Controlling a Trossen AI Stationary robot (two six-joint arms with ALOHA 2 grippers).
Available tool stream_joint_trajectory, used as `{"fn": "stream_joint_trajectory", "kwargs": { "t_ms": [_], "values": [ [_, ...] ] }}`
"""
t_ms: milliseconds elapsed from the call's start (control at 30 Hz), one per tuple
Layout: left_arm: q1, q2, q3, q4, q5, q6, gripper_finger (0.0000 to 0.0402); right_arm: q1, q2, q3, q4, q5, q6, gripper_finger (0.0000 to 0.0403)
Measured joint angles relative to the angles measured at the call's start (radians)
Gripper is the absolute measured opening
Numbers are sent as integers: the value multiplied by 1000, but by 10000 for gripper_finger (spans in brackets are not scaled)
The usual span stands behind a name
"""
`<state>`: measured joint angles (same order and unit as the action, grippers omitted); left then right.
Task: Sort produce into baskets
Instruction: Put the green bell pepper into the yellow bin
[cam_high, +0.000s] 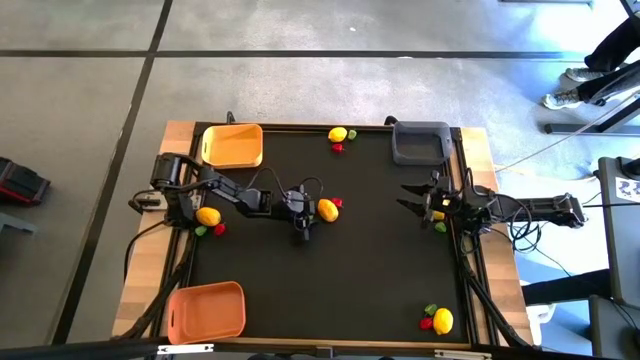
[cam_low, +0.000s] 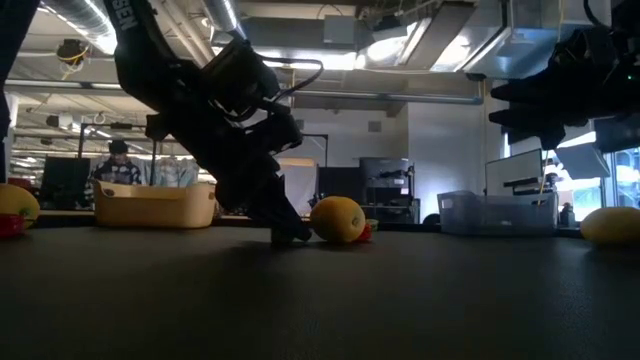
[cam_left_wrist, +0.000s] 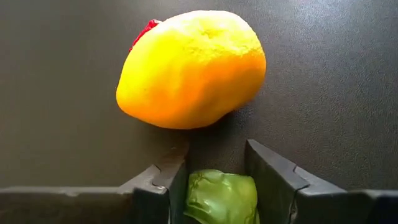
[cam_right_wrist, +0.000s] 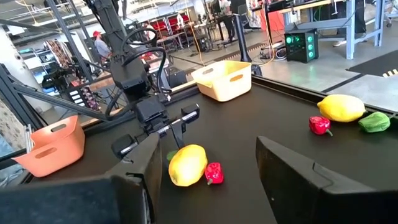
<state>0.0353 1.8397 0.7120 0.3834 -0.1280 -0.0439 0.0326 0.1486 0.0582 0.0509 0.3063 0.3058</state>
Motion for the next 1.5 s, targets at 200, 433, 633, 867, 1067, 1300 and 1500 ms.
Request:
{"fn": "stream_joint_trajectory", "kwargs": {
  "t_ms": [200,433,633,867,1067,1300,1500],
  "values": [
    [0,-32,-4,-26,1,-8,138,0,0,0,0,0,0,202],
    [4,-142,-4,-41,-11,2,138,0,0,0,0,0,0,202],
    [33,-266,-4,-78,-35,18,138,0,0,0,2,33,2,202],
    [109,-430,-3,-171,-93,19,138,0,0,0,7,61,3,202],
    [196,-549,-3,-254,-138,19,139,0,0,0,0,68,4,202],
    [315,-628,-3,-376,-234,17,139,0,0,0,0,77,4,202],
    [436,-650,-3,-492,-261,-9,139,0,0,0,-12,78,28,202]
  ]
}}
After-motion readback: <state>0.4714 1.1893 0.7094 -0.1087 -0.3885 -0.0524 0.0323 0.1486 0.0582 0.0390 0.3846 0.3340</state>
